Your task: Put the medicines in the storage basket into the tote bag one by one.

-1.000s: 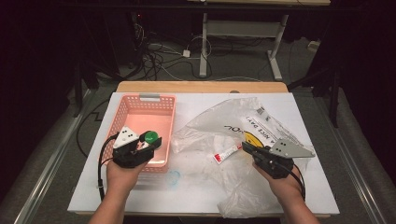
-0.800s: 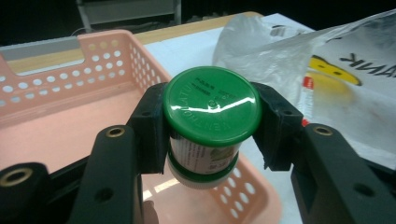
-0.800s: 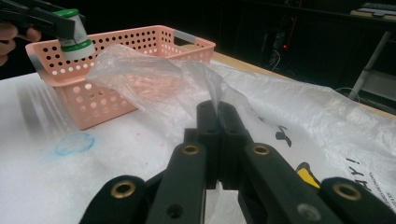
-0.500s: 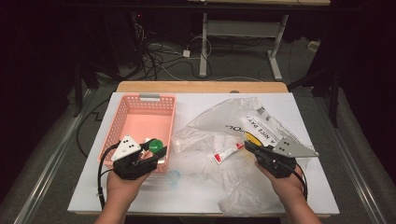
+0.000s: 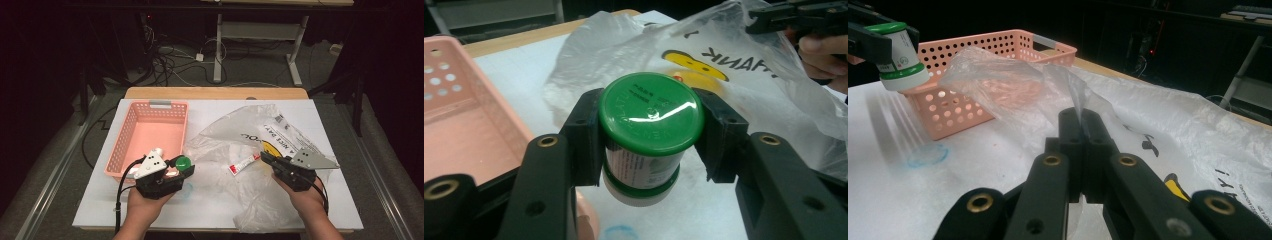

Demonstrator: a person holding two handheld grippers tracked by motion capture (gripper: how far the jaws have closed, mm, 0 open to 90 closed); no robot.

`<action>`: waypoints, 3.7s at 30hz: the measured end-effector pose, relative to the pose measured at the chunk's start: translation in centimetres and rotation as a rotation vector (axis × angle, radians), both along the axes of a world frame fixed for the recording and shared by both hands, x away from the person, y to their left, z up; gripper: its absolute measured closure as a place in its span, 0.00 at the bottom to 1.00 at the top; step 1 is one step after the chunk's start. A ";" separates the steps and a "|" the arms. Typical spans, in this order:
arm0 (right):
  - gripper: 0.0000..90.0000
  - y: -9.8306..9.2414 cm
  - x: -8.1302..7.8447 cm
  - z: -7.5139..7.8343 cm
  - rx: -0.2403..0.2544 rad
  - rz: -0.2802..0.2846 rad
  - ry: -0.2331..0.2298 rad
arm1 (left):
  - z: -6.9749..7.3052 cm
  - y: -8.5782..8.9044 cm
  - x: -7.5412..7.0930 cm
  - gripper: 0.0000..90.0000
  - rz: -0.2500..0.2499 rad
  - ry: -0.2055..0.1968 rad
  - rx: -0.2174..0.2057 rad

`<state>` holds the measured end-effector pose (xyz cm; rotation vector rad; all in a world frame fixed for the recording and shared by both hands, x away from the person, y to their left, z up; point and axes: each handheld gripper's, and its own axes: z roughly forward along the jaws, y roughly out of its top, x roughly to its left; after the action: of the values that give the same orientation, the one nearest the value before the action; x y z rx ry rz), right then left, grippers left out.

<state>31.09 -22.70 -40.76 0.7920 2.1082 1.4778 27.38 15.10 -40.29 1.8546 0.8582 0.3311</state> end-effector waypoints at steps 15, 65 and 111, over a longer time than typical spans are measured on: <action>1.00 0.5 -0.3 0.1 -0.006 0.013 -0.002 | -1.3 -2.9 -0.4 0.55 -0.077 0.016 0.044; 1.00 -0.3 0.4 0.6 0.022 -0.007 -0.015 | -7.6 -18.7 7.6 0.55 -0.194 0.051 0.092; 1.00 -0.2 0.1 0.5 0.011 -0.007 -0.012 | -6.8 -13.2 4.3 0.00 -0.208 0.139 0.089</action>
<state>31.17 -22.91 -40.27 0.7915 2.0880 1.4878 31.72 1.93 -47.13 2.0483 0.7448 0.1120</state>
